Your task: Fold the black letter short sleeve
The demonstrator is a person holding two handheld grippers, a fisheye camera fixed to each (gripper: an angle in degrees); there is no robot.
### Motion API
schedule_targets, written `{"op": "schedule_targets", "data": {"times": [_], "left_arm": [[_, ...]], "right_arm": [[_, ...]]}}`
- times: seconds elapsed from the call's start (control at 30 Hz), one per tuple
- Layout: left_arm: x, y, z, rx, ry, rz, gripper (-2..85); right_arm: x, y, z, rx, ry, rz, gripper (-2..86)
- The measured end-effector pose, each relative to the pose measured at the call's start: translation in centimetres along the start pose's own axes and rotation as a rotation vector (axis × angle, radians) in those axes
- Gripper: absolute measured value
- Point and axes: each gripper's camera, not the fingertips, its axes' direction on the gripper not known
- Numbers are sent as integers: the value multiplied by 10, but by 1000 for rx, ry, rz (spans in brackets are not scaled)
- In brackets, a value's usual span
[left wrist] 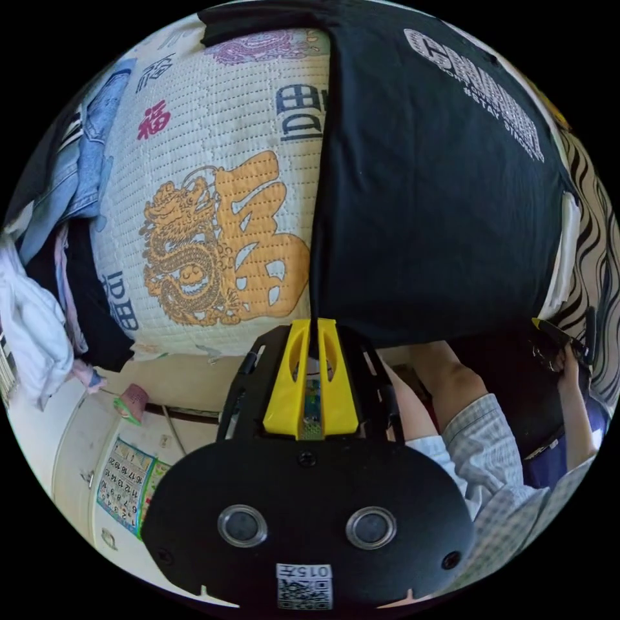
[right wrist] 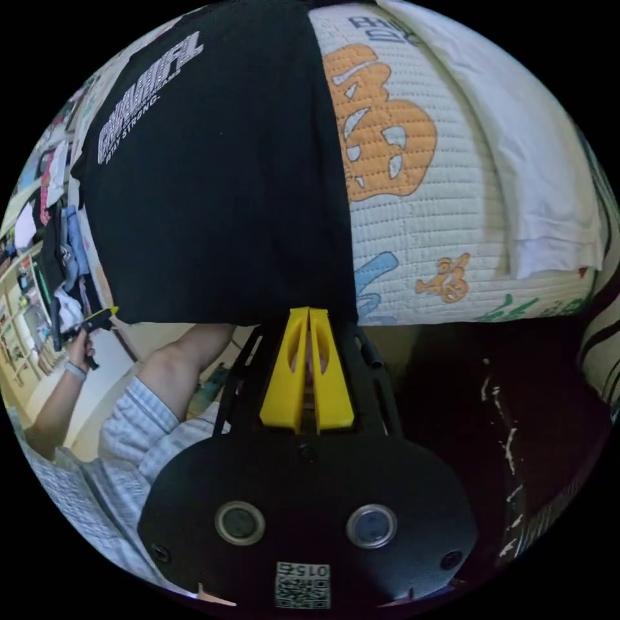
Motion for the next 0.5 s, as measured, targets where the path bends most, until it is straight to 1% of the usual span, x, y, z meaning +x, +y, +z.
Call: {"op": "schedule_targets", "data": {"times": [0.07, 0.13, 0.23, 0.3, 0.4, 0.47, 0.5], "left_arm": [[-1, 6, -7, 15, 4, -50, 0], [9, 10, -33, 128, -13, -64, -2], [47, 2, -63, 283, -43, 40, -3], [72, -12, -67, 319, -54, 104, -3], [106, -45, -49, 294, 4, 184, -3], [123, -64, -27, 236, 26, 219, -3], [134, -75, -10, 179, 37, 240, -3]], "right_arm": [[-1, 15, -18, 78, 60, -40, -10], [-4, 21, -29, 135, 94, -70, -10], [-13, 19, -37, 193, 206, -113, -10], [-17, 12, -36, 199, 268, -85, -10], [-19, 2, -23, 161, 289, -54, -9], [-16, 0, -15, 133, 294, 0, -8], [-16, 1, -15, 132, 302, 2, -8]]}}
